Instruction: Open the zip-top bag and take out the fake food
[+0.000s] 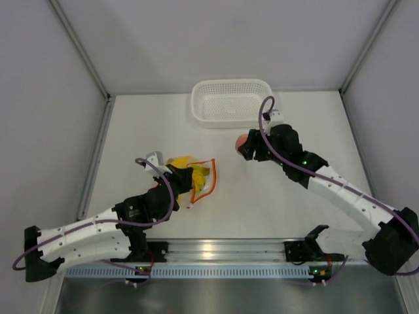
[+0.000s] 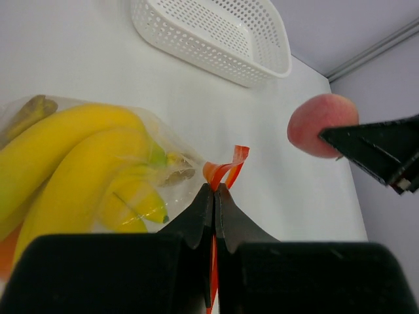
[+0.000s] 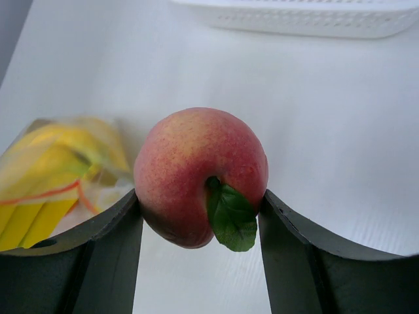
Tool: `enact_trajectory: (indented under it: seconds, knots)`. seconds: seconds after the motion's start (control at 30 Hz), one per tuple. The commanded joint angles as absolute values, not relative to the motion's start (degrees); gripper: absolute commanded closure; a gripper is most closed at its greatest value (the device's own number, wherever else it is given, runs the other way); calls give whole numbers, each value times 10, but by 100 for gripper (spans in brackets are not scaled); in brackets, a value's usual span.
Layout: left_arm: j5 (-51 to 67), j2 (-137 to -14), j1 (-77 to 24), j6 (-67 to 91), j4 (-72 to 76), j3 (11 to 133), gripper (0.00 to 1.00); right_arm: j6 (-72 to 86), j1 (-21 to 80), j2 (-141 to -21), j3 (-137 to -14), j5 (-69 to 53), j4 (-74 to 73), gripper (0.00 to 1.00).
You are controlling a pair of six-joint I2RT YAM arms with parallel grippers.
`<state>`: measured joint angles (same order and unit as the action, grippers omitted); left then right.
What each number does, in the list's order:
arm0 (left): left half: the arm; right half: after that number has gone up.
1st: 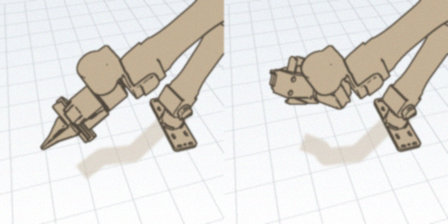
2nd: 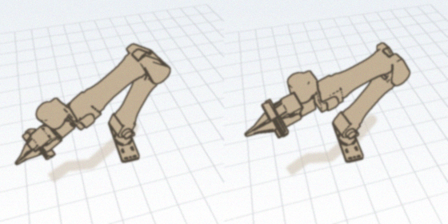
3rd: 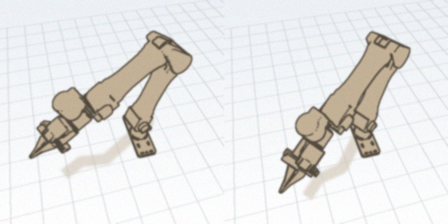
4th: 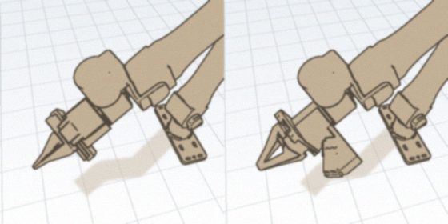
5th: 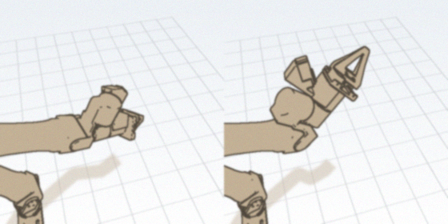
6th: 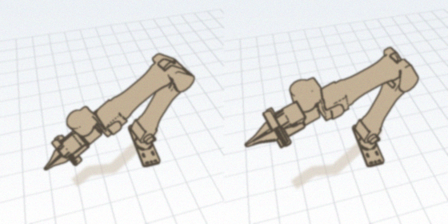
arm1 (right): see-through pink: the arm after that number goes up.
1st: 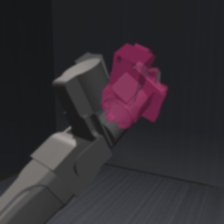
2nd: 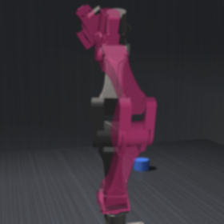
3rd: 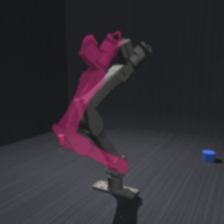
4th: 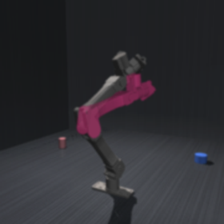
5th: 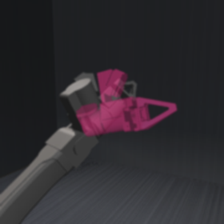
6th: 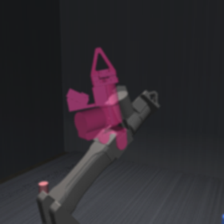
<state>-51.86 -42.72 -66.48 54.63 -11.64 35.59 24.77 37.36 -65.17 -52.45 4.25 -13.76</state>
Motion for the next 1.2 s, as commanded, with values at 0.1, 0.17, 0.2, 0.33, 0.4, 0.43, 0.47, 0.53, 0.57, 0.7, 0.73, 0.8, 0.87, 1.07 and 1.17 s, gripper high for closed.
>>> enact_trajectory:
  seconds: [0.1,0.17,0.2,0.33,0.4,0.43,0.47,0.53,0.57,0.7,0.73,0.8,0.87,1.07,1.17]
  knots:
    - [-514,-438,-666,523,-125,417,100,183,287,-784,-656,39,-143,67]
    - [-515,-451,-666,512,-132,439,100,171,267,-848,-720,49,-148,67]
    - [-520,-457,-666,516,-154,450,100,164,260,-872,-746,58,-154,67]
    - [-512,-475,-665,534,-163,472,100,133,235,-1019,-913,75,-184,66]
    - [-518,-471,-665,563,-165,461,100,119,222,-1066,-967,59,-200,66]
    - [-514,-465,-664,559,-164,459,100,118,217,-1110,-1017,61,-206,66]
    - [-514,-461,-663,556,-164,459,100,110,211,-1133,-1043,62,-217,66]
    - [-516,-456,-663,549,-163,457,100,101,206,-1195,-1112,69,-228,65]
    - [-514,-454,-662,548,-163,455,100,92,203,-1214,-1132,70,-230,65]
    - [-514,-454,-662,530,-163,458,100,77,193,-1281,-1199,66,-218,65]
    - [-513,-454,-662,531,-162,457,100,73,189,-1296,-1214,67,-214,62]
    - [-512,-454,-662,526,-151,451,100,61,187,-1304,-1221,63,-208,53]
    - [-514,-454,-662,519,-140,440,100,53,183,-1303,-1220,52,-197,39]
    - [-519,-462,-660,503,-118,436,100,70,172,-1253,-1195,10,-168,1]
    - [-528,-470,-660,501,-119,439,100,83,163,-1214,-1175,-36,-163,1]
